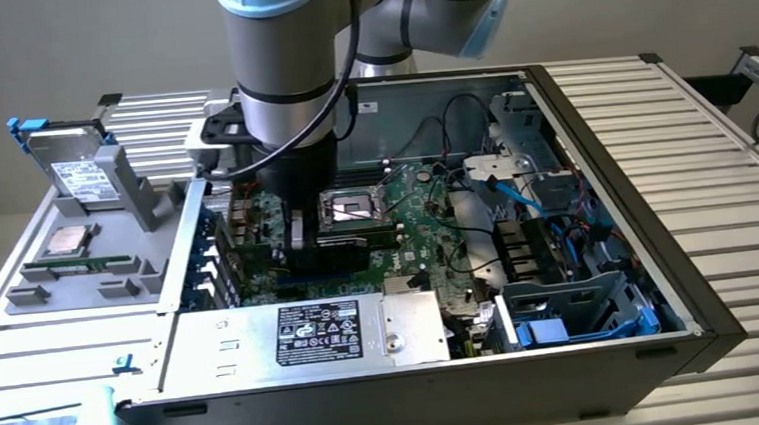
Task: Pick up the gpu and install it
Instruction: 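Press down on the gpu until it lock into place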
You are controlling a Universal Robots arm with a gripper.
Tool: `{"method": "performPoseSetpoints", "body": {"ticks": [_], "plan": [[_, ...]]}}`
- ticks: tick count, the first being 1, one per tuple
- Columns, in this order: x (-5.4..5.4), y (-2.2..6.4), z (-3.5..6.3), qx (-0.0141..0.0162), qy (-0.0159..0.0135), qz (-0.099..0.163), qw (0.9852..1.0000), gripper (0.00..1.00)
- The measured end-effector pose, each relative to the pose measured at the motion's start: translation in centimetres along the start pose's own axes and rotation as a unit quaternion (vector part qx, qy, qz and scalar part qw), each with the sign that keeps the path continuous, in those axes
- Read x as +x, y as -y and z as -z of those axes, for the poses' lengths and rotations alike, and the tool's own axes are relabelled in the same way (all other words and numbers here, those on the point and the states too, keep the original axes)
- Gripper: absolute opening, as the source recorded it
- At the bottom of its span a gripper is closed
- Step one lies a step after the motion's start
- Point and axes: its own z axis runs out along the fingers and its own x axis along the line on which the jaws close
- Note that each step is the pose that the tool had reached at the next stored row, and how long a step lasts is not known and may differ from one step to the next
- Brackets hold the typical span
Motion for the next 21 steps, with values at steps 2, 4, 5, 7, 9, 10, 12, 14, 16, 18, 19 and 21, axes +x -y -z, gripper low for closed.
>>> {"method": "performPoseSetpoints", "body": {"ticks": [2,4,5,7,9,10,12,14,16,18,19,21], "plan": [[0.00,-0.05,-0.03,-0.0032,0.0002,0.000,1.0000,0.28],[0.00,-0.09,-0.03,-0.0064,0.0001,0.000,1.0000,0.28],[0.00,-0.11,-0.01,-0.0068,0.0001,0.000,1.0000,0.28],[0.00,-0.14,0.09,-0.0086,-0.0002,0.000,1.0000,0.28],[-0.01,-0.16,0.34,-0.0103,-0.0001,0.000,0.9999,0.28],[0.00,-0.17,0.46,-0.0106,-0.0003,0.000,0.9999,0.28],[0.00,-0.17,0.48,-0.0106,-0.0002,0.000,0.9999,0.28],[0.00,-0.17,0.49,-0.0106,-0.0003,0.000,0.9999,0.28],[0.00,-0.17,0.49,-0.0111,-0.0004,0.000,0.9999,0.28],[0.00,-0.13,0.48,-0.0119,-0.0004,0.000,0.9999,0.28],[0.00,-0.12,0.48,-0.0120,-0.0004,0.000,0.9999,0.28],[-0.01,-0.10,0.48,-0.0136,-0.0004,0.000,0.9999,0.28]]}}
